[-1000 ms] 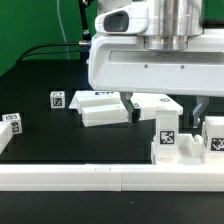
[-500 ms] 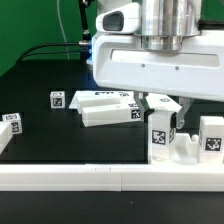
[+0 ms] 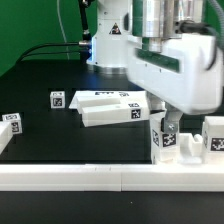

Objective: Assemble chair

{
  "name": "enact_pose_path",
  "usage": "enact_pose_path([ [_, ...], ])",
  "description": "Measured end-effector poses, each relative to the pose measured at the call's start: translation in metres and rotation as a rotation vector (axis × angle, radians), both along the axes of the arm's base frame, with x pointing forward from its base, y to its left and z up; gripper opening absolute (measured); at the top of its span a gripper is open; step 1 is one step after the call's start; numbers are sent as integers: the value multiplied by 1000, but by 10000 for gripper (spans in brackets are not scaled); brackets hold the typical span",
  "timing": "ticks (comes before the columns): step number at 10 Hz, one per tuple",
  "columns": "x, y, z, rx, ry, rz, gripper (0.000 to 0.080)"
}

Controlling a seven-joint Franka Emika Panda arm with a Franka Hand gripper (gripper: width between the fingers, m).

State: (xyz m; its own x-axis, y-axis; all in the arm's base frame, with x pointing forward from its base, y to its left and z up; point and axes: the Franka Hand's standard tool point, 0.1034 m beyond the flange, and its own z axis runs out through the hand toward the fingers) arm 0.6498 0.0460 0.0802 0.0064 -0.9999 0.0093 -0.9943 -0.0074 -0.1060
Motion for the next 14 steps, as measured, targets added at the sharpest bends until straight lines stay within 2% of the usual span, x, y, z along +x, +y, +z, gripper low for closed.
enact_pose_path([
  [3, -1, 2, 0, 16, -3, -179, 285],
  [4, -1, 2, 0, 14, -3, -161, 285],
  [5, -1, 2, 0, 8, -2, -116, 466],
  [6, -2, -1, -1, -13, 3, 52, 584],
  [7, -2, 0, -2, -42, 10, 231, 584],
  [8, -2, 4, -2, -61, 16, 396, 636],
  [10, -2, 1, -2, -73, 17, 494, 646],
  [12, -2, -2, -2, -113, 26, 795, 649],
  [14, -2, -1, -2, -115, 27, 828, 649],
])
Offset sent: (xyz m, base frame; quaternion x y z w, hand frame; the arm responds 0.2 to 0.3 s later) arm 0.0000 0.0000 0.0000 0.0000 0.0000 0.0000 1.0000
